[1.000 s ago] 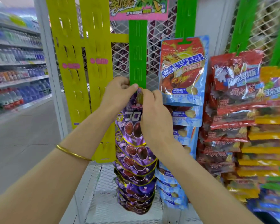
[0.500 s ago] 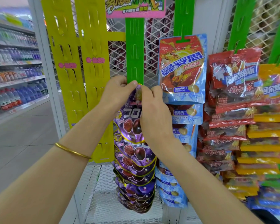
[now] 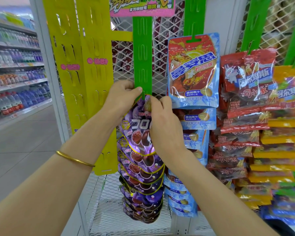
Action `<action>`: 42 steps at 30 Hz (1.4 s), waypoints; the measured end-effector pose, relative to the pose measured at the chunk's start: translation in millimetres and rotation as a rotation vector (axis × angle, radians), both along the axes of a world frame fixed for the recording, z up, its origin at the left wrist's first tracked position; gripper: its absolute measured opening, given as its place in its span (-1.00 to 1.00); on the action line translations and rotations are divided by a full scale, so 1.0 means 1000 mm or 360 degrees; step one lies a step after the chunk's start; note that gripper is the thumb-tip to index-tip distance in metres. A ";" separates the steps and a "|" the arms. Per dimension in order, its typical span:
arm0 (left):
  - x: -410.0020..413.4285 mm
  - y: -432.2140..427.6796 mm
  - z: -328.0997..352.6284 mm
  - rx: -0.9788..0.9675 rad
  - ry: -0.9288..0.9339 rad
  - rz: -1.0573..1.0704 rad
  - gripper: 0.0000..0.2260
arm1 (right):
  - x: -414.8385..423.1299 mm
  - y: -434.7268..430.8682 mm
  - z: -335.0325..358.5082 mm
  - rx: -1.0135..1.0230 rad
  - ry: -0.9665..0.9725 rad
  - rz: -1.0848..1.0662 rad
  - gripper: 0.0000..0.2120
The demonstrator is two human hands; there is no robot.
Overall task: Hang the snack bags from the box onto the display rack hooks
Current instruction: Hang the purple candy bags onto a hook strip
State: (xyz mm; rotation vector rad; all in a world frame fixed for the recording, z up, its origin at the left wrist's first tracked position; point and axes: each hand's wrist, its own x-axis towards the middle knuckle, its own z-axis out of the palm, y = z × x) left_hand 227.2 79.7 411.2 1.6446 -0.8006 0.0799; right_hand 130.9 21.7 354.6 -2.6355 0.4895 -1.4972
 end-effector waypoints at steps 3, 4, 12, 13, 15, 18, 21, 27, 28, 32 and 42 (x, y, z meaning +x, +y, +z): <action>0.001 0.003 -0.007 0.0040 0.0031 -0.0049 -0.87 | 0.007 -0.005 -0.012 -0.0091 -0.0123 -0.0057 -0.51; 0.001 0.003 -0.010 0.0055 0.0009 -0.0062 -0.84 | 0.008 -0.006 -0.016 -0.0109 -0.0140 -0.0061 -0.51; -0.006 0.003 -0.029 -0.0013 -0.0260 -0.0074 -0.63 | 0.007 -0.008 -0.040 -0.0235 -0.0230 0.0089 -0.53; -0.007 0.002 -0.032 -0.0021 -0.0301 -0.0064 -0.60 | 0.007 -0.008 -0.043 -0.0247 -0.0247 0.0110 -0.55; -0.009 0.002 -0.038 -0.0054 -0.0372 -0.0032 -0.56 | 0.005 -0.007 -0.048 -0.0256 -0.0290 0.0149 -0.58; -0.012 0.003 -0.055 -0.0059 -0.0564 0.0063 -0.55 | -0.002 -0.007 -0.057 -0.0307 -0.0345 0.0209 -0.64; -0.020 0.009 -0.075 0.0103 -0.0831 0.0323 -0.46 | -0.016 -0.008 -0.075 -0.0346 -0.0375 0.0343 -0.70; -0.030 0.015 -0.112 0.0379 -0.1347 0.0487 -0.56 | -0.039 -0.021 -0.111 -0.0347 -0.0381 0.0357 -0.79; -0.031 0.015 -0.118 0.0423 -0.1419 0.0491 -0.57 | -0.041 -0.021 -0.113 -0.0370 -0.0378 0.0351 -0.77; -0.031 0.014 -0.140 0.0600 -0.1614 0.0489 -0.59 | -0.044 -0.019 -0.115 -0.0482 -0.0352 0.0246 -0.75; -0.034 0.004 -0.149 0.0924 -0.1506 0.0754 -0.54 | -0.051 -0.033 -0.116 -0.0483 -0.0330 0.0005 -0.59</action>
